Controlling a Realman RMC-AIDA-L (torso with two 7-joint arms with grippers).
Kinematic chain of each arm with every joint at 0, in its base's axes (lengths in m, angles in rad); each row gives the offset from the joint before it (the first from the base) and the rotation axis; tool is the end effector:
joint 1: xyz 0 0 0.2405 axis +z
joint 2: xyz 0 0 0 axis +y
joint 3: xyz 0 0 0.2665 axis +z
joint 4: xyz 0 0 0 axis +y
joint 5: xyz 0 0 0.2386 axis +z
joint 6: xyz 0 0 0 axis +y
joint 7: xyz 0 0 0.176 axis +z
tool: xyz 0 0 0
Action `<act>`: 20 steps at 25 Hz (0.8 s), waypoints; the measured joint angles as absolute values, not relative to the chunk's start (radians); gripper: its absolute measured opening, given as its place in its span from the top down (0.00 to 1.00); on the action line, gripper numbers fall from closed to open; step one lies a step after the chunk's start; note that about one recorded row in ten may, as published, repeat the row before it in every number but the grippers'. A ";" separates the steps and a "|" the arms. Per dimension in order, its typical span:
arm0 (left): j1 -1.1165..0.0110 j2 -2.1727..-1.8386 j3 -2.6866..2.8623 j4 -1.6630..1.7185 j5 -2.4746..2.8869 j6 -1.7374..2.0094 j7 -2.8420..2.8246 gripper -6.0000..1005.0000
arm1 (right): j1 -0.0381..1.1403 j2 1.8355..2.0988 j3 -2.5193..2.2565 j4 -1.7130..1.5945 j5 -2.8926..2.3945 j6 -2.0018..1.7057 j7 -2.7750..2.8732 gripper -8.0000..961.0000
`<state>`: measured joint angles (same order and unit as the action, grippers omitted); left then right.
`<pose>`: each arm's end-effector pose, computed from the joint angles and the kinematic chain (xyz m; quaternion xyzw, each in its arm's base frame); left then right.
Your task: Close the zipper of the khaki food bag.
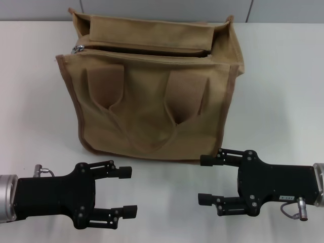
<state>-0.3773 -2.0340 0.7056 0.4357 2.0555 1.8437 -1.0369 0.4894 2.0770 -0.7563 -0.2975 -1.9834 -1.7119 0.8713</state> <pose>-0.3118 0.2527 -0.0517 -0.9410 -0.1631 -0.2963 0.0097 0.2779 0.2764 -0.0962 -0.9445 0.0977 0.3126 0.0250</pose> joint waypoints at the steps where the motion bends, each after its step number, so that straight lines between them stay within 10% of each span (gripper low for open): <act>1: -0.377 -2.034 0.706 0.436 2.055 1.844 -1.037 0.17 | 0.489 2.077 -0.756 -0.297 -1.983 -1.712 0.871 0.19; 20: -0.380 -2.038 0.683 0.435 2.043 1.882 -1.026 0.18 | 0.489 2.077 -0.749 -0.298 -1.981 -1.711 0.871 0.19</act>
<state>-0.3797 -2.0377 0.6829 0.4352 2.0432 1.8823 -1.0260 0.4891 2.0770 -0.7494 -0.2975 -1.9809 -1.7112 0.8712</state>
